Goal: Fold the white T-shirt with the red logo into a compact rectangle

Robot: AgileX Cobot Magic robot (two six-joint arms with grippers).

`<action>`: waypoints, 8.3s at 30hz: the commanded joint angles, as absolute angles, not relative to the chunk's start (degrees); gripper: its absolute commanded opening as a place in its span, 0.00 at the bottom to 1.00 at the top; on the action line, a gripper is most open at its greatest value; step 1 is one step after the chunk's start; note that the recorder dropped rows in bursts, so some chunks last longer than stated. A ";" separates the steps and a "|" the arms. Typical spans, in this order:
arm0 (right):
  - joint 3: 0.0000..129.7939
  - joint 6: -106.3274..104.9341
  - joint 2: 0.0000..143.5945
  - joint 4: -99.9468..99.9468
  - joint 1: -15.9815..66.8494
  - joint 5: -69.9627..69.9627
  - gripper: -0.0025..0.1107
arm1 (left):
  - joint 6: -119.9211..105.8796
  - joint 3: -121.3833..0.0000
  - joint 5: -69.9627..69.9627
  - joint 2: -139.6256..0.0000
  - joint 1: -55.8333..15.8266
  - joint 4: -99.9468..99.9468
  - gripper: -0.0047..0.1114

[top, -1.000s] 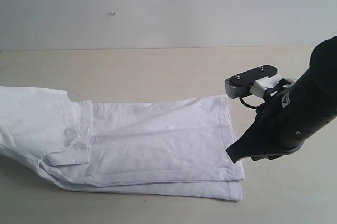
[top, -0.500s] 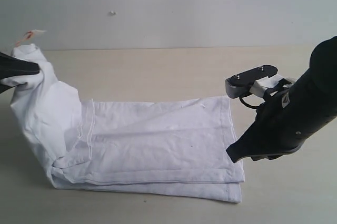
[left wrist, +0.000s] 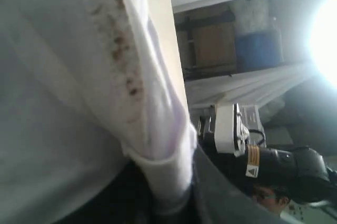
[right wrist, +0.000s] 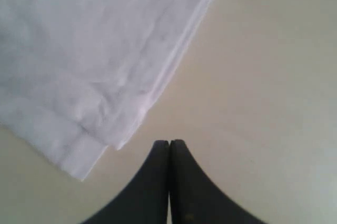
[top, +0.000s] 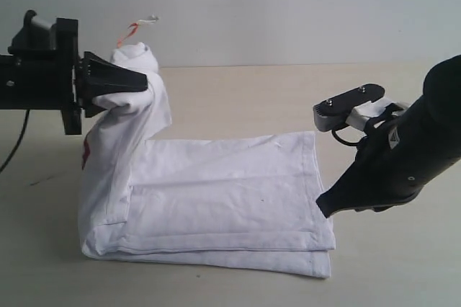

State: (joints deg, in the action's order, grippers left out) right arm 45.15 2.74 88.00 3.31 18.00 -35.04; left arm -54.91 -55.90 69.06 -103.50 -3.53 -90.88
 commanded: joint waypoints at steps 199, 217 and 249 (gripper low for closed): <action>60.38 20.42 104.29 22.08 25.34 -38.71 0.02 | -40.00 -63.29 57.07 -113.15 -13.33 -38.15 0.39; 60.38 36.34 88.88 32.37 25.34 -35.48 0.02 | -42.41 -51.77 38.45 -85.55 -11.89 -47.59 0.04; 34.49 49.73 52.64 47.69 25.34 -25.12 0.02 | -41.77 -19.49 14.12 -34.76 -11.89 -55.14 0.04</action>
State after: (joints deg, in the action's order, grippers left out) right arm 35.55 49.44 55.01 47.72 25.43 -25.60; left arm -42.22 -21.36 14.49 -37.33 -12.05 -54.59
